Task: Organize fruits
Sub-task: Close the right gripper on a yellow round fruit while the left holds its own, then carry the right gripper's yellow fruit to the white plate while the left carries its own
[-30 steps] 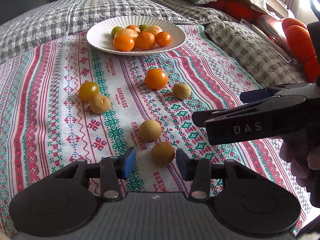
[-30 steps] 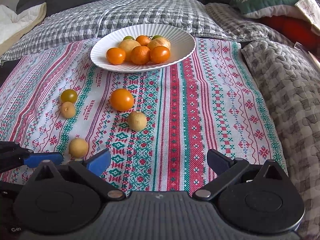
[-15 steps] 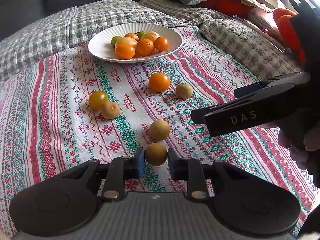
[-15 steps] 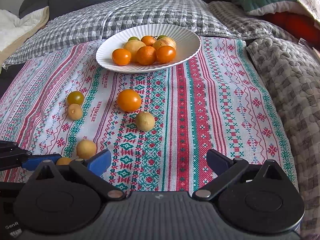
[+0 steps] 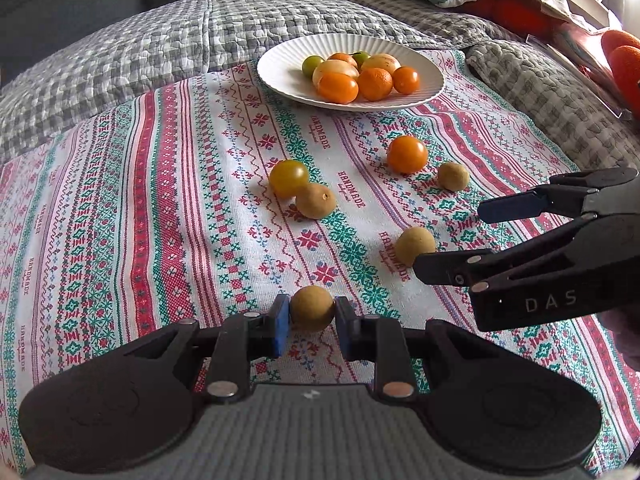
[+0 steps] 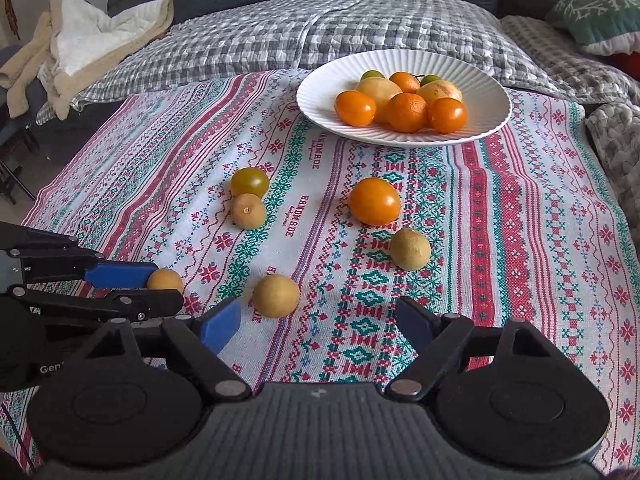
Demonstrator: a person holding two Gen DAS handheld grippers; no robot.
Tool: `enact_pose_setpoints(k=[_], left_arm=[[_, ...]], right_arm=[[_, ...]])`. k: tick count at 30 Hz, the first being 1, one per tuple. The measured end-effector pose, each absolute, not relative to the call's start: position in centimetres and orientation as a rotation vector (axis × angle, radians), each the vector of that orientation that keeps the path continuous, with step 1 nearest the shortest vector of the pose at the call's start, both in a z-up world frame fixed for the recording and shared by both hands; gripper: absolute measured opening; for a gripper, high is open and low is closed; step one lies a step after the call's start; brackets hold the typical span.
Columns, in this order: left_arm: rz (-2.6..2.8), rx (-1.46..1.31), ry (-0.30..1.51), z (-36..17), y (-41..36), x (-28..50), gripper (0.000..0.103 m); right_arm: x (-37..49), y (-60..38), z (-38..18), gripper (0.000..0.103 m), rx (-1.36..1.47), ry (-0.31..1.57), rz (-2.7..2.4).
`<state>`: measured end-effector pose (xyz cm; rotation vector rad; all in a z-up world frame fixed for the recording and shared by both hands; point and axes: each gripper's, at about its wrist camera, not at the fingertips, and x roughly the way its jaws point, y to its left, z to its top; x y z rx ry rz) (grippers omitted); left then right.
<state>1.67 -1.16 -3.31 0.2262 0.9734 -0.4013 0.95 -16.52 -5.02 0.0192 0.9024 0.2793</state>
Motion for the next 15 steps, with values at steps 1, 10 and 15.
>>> enact_pose_setpoints(k=[1, 10, 15], left_arm=[[-0.399, 0.225, 0.975, -3.3, -1.1, 1.7, 0.013], [-0.398, 0.234, 0.975, -3.4, -1.2, 1.7, 0.012], [-0.397, 0.236, 0.975, -3.5, -1.2, 1.7, 0.012]], right_arm=[[1.0, -16.3, -5.0, 0.073, 0.013, 0.903, 0.29], [0.9, -14.6, -5.2, 0.048, -0.044, 0.882, 0.36], [0.9, -14.6, -5.2, 0.036, -0.049, 0.864, 0.363]])
